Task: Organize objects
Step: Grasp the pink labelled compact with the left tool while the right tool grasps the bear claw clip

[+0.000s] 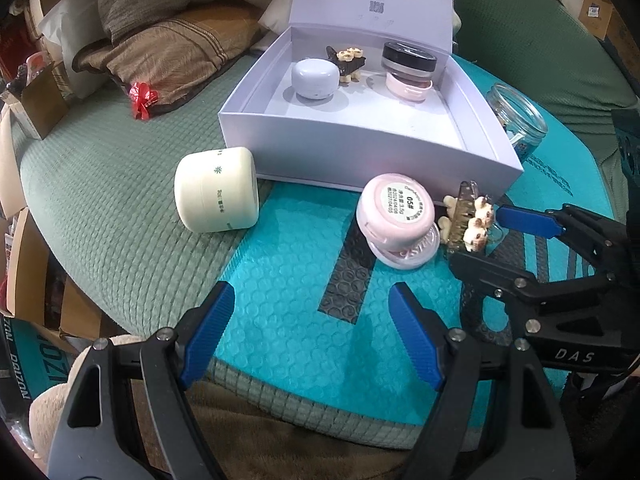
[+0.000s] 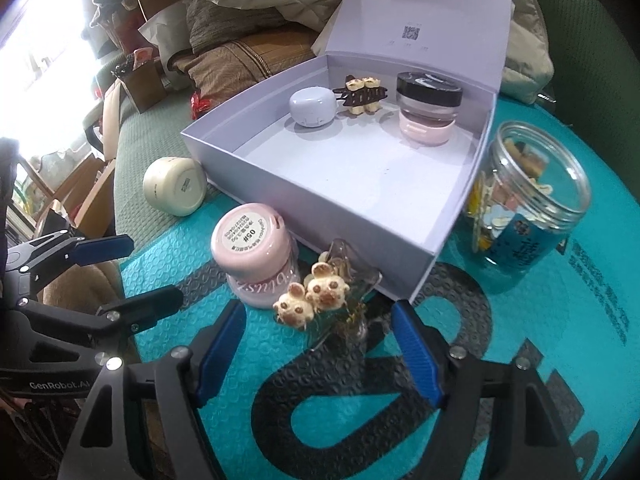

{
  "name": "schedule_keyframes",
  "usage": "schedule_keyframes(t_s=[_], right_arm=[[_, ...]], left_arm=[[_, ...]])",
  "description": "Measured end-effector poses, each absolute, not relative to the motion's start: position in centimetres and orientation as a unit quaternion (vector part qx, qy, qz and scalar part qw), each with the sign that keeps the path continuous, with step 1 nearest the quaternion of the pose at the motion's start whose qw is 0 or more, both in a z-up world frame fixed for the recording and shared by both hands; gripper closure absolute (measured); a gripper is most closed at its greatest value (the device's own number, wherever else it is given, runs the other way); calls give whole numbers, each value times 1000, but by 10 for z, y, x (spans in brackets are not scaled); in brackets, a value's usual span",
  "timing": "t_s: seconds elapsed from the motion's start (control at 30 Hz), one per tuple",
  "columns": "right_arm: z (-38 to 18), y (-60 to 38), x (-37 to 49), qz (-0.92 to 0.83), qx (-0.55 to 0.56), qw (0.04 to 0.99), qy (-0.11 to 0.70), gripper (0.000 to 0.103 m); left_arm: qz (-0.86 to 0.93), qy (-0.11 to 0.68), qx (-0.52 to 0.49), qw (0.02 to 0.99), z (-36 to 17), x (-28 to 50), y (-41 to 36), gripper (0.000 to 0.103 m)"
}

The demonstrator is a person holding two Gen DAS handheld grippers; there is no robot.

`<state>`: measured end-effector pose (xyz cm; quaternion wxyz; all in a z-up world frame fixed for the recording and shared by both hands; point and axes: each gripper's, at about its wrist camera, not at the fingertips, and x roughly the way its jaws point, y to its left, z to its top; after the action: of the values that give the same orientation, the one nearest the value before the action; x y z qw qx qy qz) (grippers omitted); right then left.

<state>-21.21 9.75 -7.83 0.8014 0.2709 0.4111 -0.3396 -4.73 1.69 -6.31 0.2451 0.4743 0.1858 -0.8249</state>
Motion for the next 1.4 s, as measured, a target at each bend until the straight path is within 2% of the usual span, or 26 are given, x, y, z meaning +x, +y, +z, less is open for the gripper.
schedule_keyframes(t_s=[0.17, 0.33, 1.0, 1.1, 1.17, 1.27, 1.4], right_arm=[[-83, 92, -210, -333, 279, 805, 405, 35], [-86, 89, -213, -326, 287, 807, 400, 51], [-87, 87, -255, -333, 309, 795, 401, 53], [-87, 86, -257, -333, 311, 795, 401, 53], [-87, 86, -257, -334, 310, 794, 402, 53], [-89, 86, -258, -335, 310, 793, 404, 53], [-89, 85, -256, -337, 309, 792, 406, 53]], left_arm=[[-826, 187, 474, 240, -64, -52, 15, 24], [-829, 186, 473, 233, -65, -58, 13, 24], [-849, 160, 469, 183, -74, -111, 27, 25], [-852, 156, 466, 181, -76, -116, 28, 30], [-851, 157, 468, 180, -77, -119, 28, 42], [-852, 168, 464, 174, -78, -119, 27, 52], [-854, 169, 462, 170, -77, -117, 29, 53]])
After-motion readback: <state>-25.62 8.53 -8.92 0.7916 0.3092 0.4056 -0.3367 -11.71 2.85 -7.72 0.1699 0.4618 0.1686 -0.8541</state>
